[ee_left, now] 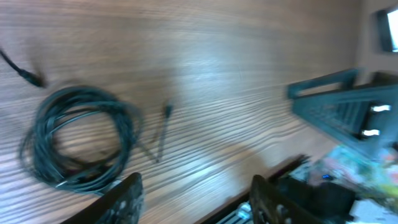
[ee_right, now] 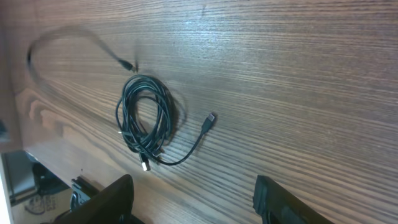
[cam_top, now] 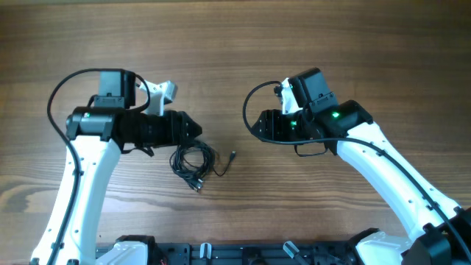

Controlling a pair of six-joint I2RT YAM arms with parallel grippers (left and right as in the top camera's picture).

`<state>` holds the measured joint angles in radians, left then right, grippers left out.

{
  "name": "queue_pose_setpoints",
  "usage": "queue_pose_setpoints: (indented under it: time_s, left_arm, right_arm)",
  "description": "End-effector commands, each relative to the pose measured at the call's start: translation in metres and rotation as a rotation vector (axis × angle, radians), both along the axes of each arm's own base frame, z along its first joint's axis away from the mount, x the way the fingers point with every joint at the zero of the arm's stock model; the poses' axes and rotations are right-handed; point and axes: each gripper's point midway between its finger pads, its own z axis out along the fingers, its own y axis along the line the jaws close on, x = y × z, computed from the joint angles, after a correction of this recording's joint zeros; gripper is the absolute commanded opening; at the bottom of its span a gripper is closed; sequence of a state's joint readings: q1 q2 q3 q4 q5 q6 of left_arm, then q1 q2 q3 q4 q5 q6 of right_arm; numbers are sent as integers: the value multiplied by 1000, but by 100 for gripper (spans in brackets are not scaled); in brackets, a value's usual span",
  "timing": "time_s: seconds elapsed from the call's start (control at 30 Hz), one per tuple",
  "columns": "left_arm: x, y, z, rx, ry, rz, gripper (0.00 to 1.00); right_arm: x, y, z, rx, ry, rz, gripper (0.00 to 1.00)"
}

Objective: Untangle cables

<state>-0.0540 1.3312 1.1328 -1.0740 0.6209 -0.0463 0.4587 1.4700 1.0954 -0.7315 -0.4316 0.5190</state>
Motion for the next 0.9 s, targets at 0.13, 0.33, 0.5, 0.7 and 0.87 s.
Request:
queue_pose_setpoints:
  time_s: [0.13,0.33,0.5,0.7,0.87]
  left_arm:
    - [-13,63,-70,368,234,305,50]
    - [-7,64,-113,388,155,285,45]
    - [-1,64,-139,395,139,268,40]
    - [21,59,-162,380,99,231,40]
    - [26,54,-173,365,82,169,39]
  right_arm:
    - [6,-21,-12,-88,29,-106,62]
    - [5,-21,-12,-93,18,-86,62]
    - [5,-21,-12,-93,16,-84,62]
    - [5,-21,-12,-95,12,-77,62]
    - [6,-21,-12,-95,9,-76,62]
